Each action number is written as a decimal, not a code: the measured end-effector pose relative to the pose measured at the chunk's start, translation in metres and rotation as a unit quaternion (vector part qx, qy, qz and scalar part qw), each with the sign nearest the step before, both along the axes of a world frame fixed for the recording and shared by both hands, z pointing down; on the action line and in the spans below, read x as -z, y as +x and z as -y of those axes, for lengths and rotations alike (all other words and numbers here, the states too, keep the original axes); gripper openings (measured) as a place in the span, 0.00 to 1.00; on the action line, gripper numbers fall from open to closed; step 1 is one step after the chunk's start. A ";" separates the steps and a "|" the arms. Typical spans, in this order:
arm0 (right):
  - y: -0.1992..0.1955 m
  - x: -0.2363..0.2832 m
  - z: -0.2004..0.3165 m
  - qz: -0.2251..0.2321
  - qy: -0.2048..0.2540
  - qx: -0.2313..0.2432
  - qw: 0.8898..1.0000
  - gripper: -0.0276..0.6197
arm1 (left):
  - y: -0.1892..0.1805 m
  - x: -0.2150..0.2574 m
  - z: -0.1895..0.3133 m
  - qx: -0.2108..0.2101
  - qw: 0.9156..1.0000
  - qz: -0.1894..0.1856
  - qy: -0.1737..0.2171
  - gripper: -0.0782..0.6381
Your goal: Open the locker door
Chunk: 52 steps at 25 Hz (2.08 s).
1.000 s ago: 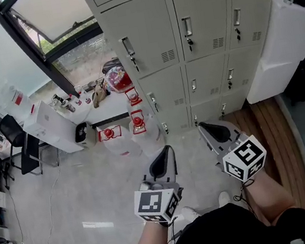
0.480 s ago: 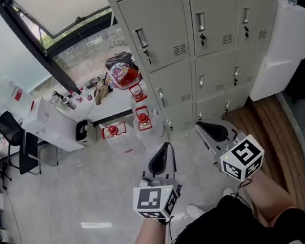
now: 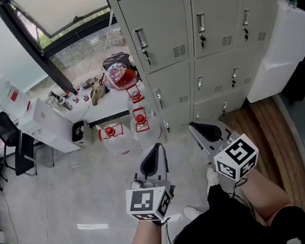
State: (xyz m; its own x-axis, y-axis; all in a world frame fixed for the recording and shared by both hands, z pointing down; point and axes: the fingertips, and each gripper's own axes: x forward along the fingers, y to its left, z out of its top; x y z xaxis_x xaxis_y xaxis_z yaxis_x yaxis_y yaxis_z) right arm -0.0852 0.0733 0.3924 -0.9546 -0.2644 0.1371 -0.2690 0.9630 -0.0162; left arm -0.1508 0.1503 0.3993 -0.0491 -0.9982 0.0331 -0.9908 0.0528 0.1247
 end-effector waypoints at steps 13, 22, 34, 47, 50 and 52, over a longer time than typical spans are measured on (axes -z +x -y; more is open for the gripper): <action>-0.005 0.000 0.072 0.001 -0.009 0.025 1.000 0.13 | -0.002 -0.002 0.065 0.026 1.000 -0.001 -0.011 0.13; -0.004 0.000 0.153 0.009 -0.018 0.027 0.999 0.13 | 0.005 -0.003 0.145 0.024 0.999 -0.001 -0.021 0.13; 0.006 0.002 0.255 0.026 -0.021 0.005 0.999 0.13 | 0.019 0.006 0.247 0.006 1.000 0.010 -0.017 0.13; 0.024 0.022 0.321 0.042 -0.007 -0.011 0.999 0.13 | 0.040 0.033 0.310 -0.008 0.999 0.031 0.004 0.13; 0.028 0.027 0.334 0.046 -0.004 -0.018 0.999 0.13 | 0.044 0.035 0.322 -0.016 0.999 0.030 0.005 0.13; 0.029 0.031 0.342 0.048 -0.002 -0.024 0.999 0.13 | 0.048 0.036 0.330 -0.024 0.999 0.034 0.005 0.13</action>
State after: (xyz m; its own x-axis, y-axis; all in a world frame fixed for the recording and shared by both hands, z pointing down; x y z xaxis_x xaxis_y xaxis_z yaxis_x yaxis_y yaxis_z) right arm -0.0565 -0.2691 0.3618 -0.9498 -0.3094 0.0469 -0.3115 0.9491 -0.0472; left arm -0.1026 -0.1801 0.3629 -0.0036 -0.9998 0.0219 -0.9983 0.0048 0.0583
